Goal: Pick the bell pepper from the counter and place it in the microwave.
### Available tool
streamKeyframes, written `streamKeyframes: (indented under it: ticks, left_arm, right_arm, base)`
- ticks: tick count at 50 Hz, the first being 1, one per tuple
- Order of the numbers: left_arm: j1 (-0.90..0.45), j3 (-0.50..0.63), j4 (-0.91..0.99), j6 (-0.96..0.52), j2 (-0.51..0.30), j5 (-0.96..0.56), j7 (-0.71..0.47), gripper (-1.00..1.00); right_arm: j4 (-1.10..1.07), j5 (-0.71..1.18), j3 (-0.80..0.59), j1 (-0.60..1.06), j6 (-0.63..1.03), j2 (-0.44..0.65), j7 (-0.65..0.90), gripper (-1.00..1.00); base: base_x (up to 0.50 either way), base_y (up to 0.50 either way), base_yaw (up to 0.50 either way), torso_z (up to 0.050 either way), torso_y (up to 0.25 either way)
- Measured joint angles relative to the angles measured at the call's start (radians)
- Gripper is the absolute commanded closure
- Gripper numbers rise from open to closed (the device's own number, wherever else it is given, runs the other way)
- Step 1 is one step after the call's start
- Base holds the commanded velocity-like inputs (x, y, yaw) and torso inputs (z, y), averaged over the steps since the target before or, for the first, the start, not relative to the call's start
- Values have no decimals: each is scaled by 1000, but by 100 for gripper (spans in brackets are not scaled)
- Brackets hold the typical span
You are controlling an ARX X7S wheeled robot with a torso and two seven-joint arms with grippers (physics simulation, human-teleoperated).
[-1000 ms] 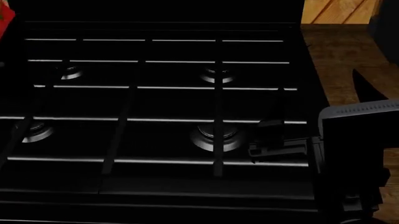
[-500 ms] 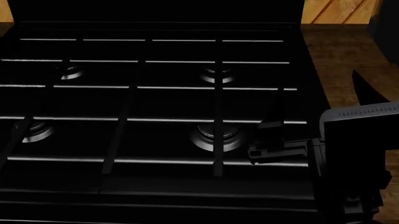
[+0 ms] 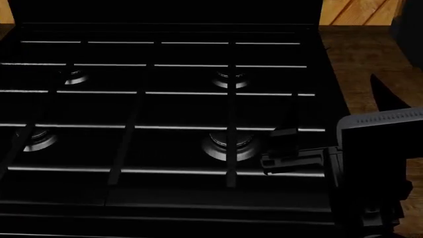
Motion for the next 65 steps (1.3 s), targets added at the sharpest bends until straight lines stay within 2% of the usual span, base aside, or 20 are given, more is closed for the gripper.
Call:
streamKeyframes:
  ticks: [18, 32, 43, 52, 58, 65]
  left_arm:
    - [-266, 66, -153, -29, 52, 50, 10, 100]
    - [-447, 129, -366, 36, 94, 124, 65, 100]
    - [-629, 191, -644, 154, 153, 210, 133, 100]
    - [-794, 232, -958, 306, 224, 274, 192, 100]
    - [-916, 237, -1215, 426, 279, 308, 228, 100]
    - [-1017, 209, -1378, 489, 321, 365, 248, 100]
  right_arm:
    - [0, 5, -3, -4, -7, 1, 2, -100]
    - [7, 8, -8, 1, -15, 0, 1, -100]
    - [25, 9, -18, 13, -25, -3, -3, -100]
    - [40, 9, -23, 23, -34, -5, -6, -100]
    - [47, 10, -27, 28, -38, -5, -7, -100]
    - [56, 9, -32, 30, -44, -7, -8, -100]
  base:
    - [0, 0, 0, 0, 1]
    - [0, 0, 0, 0, 0]
    - [0, 0, 0, 0, 0]
    - [0, 0, 0, 0, 0]
    - [0, 0, 0, 0, 2]
    - [0, 0, 0, 0, 0]
